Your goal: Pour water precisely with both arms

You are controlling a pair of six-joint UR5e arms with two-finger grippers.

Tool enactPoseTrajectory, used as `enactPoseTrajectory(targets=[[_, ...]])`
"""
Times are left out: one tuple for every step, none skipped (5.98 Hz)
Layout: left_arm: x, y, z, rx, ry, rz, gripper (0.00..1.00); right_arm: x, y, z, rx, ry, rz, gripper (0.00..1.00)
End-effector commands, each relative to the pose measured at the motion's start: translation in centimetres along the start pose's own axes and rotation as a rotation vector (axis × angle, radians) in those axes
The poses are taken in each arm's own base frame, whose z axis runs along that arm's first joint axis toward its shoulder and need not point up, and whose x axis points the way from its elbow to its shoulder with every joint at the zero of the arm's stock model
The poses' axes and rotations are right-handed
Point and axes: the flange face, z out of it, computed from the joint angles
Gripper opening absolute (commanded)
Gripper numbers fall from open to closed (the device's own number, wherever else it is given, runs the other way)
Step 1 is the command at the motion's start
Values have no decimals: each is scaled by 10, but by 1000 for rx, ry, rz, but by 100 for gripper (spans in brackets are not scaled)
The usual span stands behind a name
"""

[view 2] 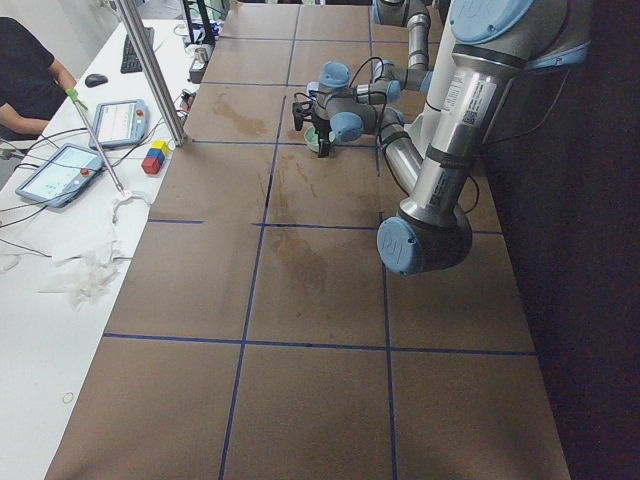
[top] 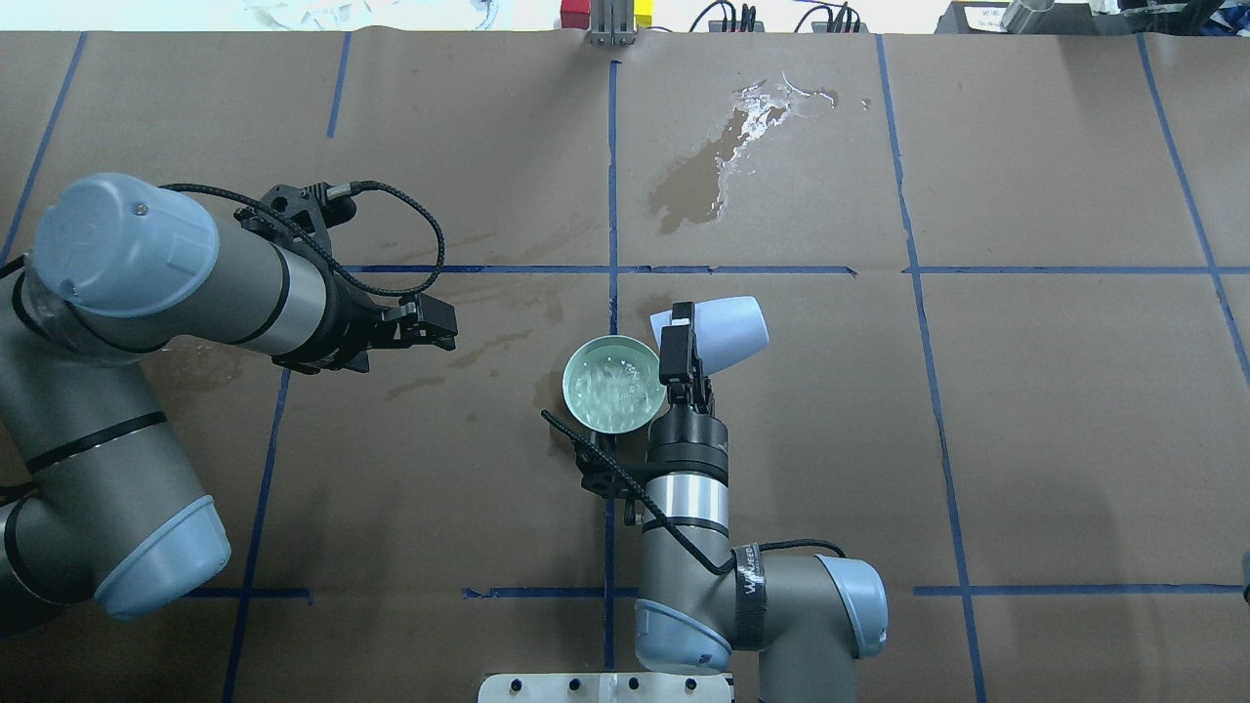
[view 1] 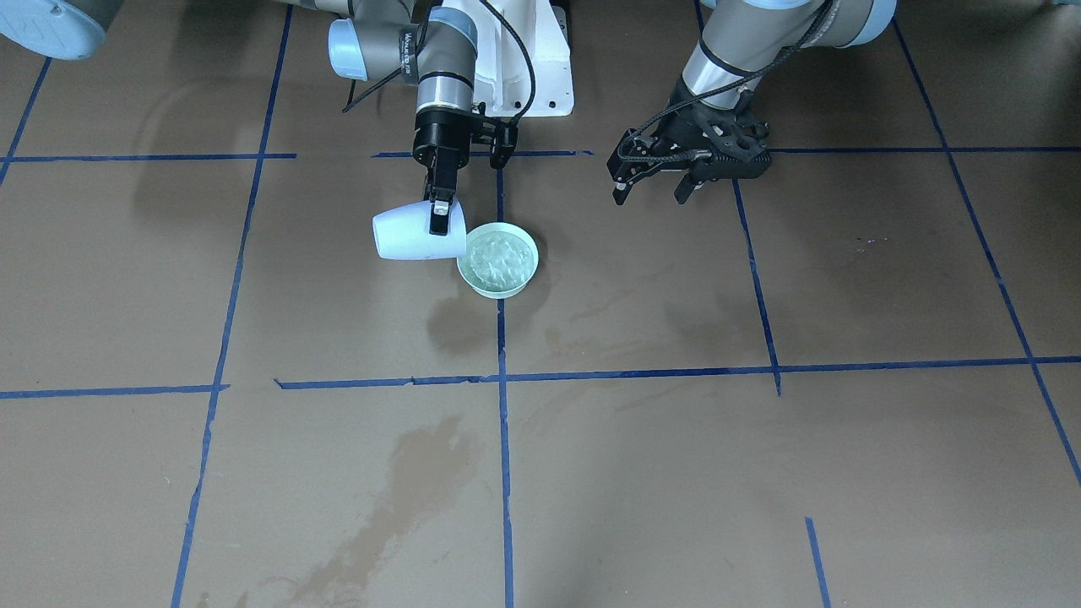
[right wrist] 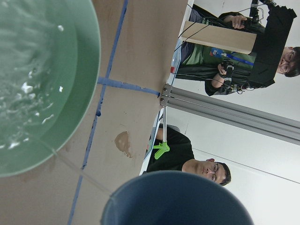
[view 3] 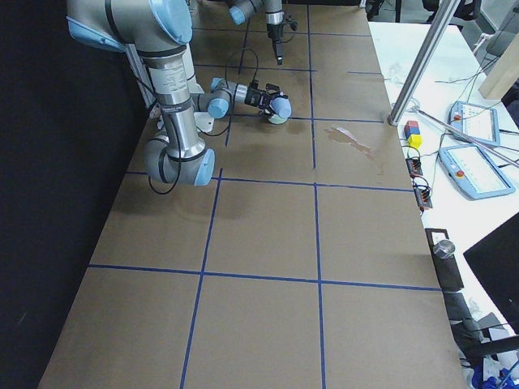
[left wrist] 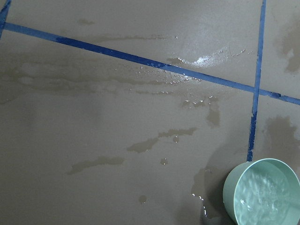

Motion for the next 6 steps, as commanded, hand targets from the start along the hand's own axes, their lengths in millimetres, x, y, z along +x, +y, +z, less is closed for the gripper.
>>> enactPoseTrajectory(targets=[[0,0,1,-1,0,2,100,1,-2,-1,-4,0,-56,3],[0,0,1,-1,0,3,100,13,-6,-2,2,4,12,3],[0,0,1,-1,-1,1,100,13,-6,-2,6,3,213,8],[2,0,0,-1,3,1,100,12,-6,-2,8,-5,342,8],[3,1,-2,0,7,3,100,13,-5,-3,19,-27,516,8],[3,1,-2,0,7,3,100,22,-6,-4,53,-73,735,7]])
